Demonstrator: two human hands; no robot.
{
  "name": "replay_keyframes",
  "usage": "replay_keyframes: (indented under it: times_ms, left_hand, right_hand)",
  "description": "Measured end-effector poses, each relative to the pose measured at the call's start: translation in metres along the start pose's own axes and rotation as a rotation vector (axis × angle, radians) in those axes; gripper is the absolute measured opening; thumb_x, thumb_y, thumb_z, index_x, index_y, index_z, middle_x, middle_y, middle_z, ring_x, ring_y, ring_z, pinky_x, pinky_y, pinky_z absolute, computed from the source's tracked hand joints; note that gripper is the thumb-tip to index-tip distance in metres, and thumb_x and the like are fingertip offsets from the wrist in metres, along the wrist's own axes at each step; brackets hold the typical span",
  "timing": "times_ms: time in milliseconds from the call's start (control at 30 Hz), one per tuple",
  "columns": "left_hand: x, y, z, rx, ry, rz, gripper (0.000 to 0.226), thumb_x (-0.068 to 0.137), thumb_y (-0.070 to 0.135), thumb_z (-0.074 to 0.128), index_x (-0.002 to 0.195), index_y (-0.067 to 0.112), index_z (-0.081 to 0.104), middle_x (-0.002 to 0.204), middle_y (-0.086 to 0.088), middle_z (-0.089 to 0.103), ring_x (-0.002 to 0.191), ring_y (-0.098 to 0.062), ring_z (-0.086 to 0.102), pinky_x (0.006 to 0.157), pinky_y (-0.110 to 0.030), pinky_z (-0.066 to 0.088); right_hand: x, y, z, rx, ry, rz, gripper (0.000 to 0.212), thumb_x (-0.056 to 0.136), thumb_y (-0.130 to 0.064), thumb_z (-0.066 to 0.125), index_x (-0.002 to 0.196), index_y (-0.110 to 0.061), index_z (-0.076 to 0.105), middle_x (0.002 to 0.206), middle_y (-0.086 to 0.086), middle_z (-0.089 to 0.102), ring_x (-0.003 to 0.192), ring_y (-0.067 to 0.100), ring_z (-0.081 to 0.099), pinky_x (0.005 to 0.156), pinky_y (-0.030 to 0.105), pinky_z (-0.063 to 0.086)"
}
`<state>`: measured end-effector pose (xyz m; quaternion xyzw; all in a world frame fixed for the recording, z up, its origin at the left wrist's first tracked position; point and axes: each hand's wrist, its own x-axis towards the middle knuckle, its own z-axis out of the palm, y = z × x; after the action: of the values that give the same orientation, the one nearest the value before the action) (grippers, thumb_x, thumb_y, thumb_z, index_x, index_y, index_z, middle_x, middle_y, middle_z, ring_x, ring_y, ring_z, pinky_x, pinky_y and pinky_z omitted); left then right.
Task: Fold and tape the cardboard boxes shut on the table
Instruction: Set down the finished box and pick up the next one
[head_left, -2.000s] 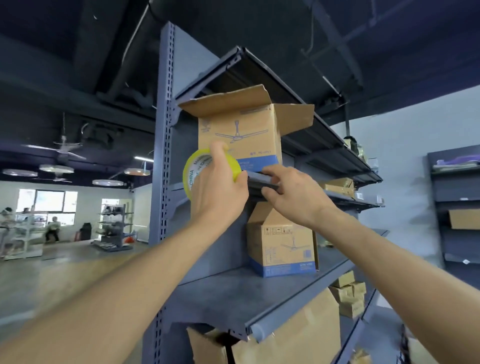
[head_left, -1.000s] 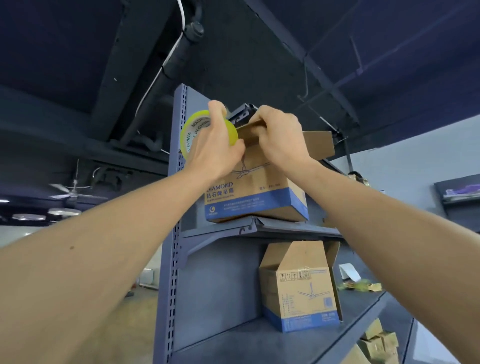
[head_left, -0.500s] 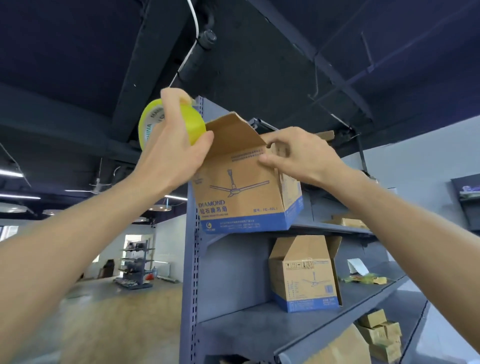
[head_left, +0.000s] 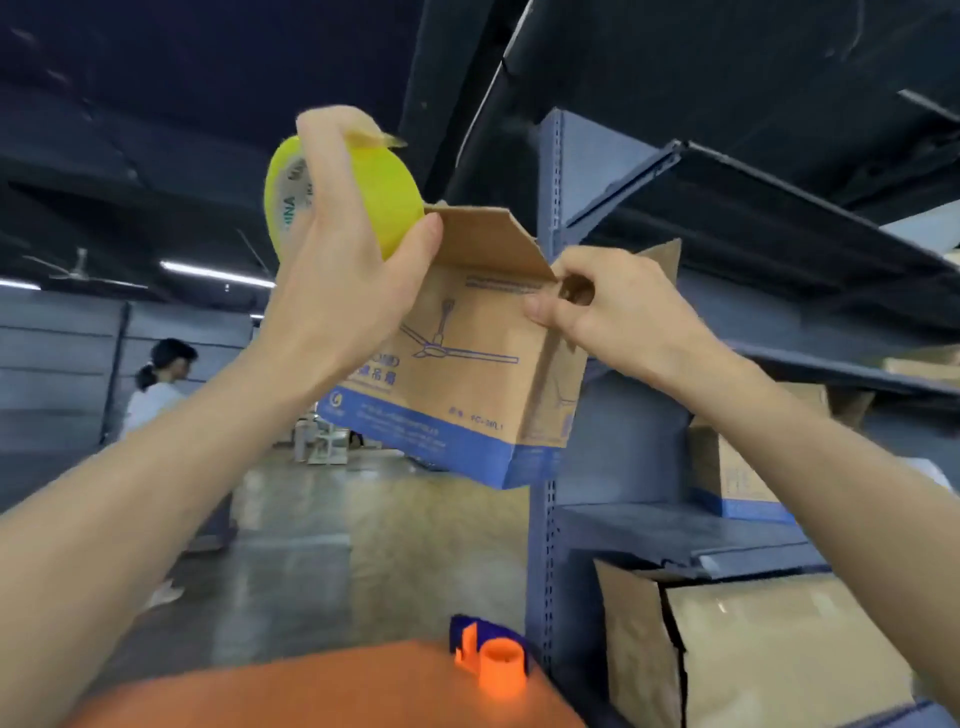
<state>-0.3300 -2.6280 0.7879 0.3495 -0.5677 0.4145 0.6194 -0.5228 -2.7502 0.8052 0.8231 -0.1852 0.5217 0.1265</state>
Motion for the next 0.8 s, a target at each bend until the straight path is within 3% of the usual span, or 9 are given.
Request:
replay_keyframes:
  times_ms: [133, 167, 233, 300, 367, 500, 600, 700, 800]
  left_hand:
    - [-0.079, -0.019, -0.049, 0.100, -0.073, -0.122, 0.050, 0.092, 0.018, 0.067, 0.130, 0.016, 0.034, 0.117, 0.038, 0.031, 0.107, 0.024, 0.034, 0.087, 0.001, 0.029]
    - [-0.102, -0.025, -0.061, 0.113, -0.087, -0.164, 0.051, 0.092, 0.019, 0.068, 0.130, 0.024, 0.033, 0.117, 0.041, 0.033, 0.109, 0.021, 0.038, 0.090, -0.004, 0.034]
    - [-0.148, -0.035, -0.084, 0.123, -0.120, -0.255, 0.054, 0.093, 0.020, 0.071, 0.124, 0.040, 0.032, 0.114, 0.046, 0.044, 0.107, 0.002, 0.054, 0.089, -0.031, 0.049]
    - [-0.187, -0.044, -0.105, 0.127, -0.152, -0.330, 0.057, 0.092, 0.019, 0.070, 0.120, 0.048, 0.030, 0.114, 0.033, 0.061, 0.107, -0.016, 0.063, 0.086, -0.050, 0.053]
    - [-0.217, -0.056, -0.121, 0.154, -0.157, -0.395, 0.061, 0.092, 0.021, 0.070, 0.119, 0.056, 0.028, 0.111, 0.022, 0.068, 0.107, -0.011, 0.065, 0.091, -0.045, 0.053]
    - [-0.257, -0.081, -0.139, 0.212, -0.164, -0.494, 0.063, 0.092, 0.021, 0.072, 0.118, 0.058, 0.028, 0.110, 0.026, 0.065, 0.104, -0.001, 0.063, 0.089, -0.025, 0.047]
    - [-0.281, -0.101, -0.149, 0.197, -0.202, -0.552, 0.056, 0.094, 0.022, 0.070, 0.120, 0.051, 0.030, 0.111, 0.012, 0.070, 0.110, -0.014, 0.065, 0.095, -0.027, 0.047]
    - [-0.301, -0.119, -0.160, 0.235, -0.222, -0.561, 0.051, 0.093, 0.030, 0.067, 0.121, 0.051, 0.029, 0.111, 0.012, 0.069, 0.114, -0.012, 0.062, 0.096, -0.018, 0.042]
    - [-0.318, -0.133, -0.169, 0.270, -0.239, -0.560, 0.050, 0.092, 0.035, 0.063, 0.123, 0.052, 0.027, 0.114, 0.014, 0.067, 0.119, -0.014, 0.060, 0.100, -0.025, 0.043]
  right_hand:
    - [-0.050, -0.026, 0.078, 0.158, -0.101, 0.024, 0.031, 0.089, -0.044, 0.072, 0.078, -0.025, 0.051, 0.081, -0.009, 0.053, 0.080, 0.016, 0.051, 0.068, 0.034, 0.036]
    - [-0.065, -0.032, 0.098, 0.173, -0.120, -0.001, 0.029, 0.090, -0.043, 0.072, 0.080, -0.026, 0.050, 0.081, -0.011, 0.051, 0.080, 0.015, 0.050, 0.068, 0.033, 0.035]
    - [-0.095, -0.042, 0.136, 0.183, -0.146, -0.071, 0.023, 0.091, -0.040, 0.071, 0.087, -0.025, 0.054, 0.083, -0.012, 0.046, 0.080, 0.015, 0.048, 0.069, 0.033, 0.036]
    - [-0.119, -0.053, 0.169, 0.164, -0.184, -0.131, 0.020, 0.093, -0.036, 0.070, 0.092, -0.018, 0.060, 0.088, -0.007, 0.047, 0.085, 0.018, 0.049, 0.071, 0.034, 0.038]
    - [-0.137, -0.062, 0.199, 0.153, -0.220, -0.176, 0.018, 0.093, -0.031, 0.069, 0.091, -0.015, 0.061, 0.092, -0.003, 0.053, 0.089, 0.023, 0.052, 0.071, 0.036, 0.042]
    - [-0.162, -0.076, 0.249, 0.181, -0.258, -0.182, 0.018, 0.092, -0.026, 0.072, 0.087, -0.012, 0.060, 0.094, 0.002, 0.056, 0.089, 0.027, 0.055, 0.069, 0.038, 0.048]
    - [-0.179, -0.086, 0.288, 0.232, -0.284, -0.159, 0.022, 0.090, -0.027, 0.075, 0.086, -0.012, 0.059, 0.093, 0.001, 0.056, 0.088, 0.026, 0.055, 0.068, 0.038, 0.049]
    - [-0.192, -0.089, 0.322, 0.273, -0.328, -0.142, 0.027, 0.090, -0.036, 0.073, 0.083, -0.016, 0.056, 0.091, -0.005, 0.053, 0.086, 0.020, 0.055, 0.066, 0.036, 0.049]
    - [-0.201, -0.088, 0.349, 0.301, -0.373, -0.115, 0.032, 0.088, -0.045, 0.071, 0.080, -0.018, 0.054, 0.089, -0.008, 0.052, 0.083, 0.016, 0.055, 0.064, 0.036, 0.049]
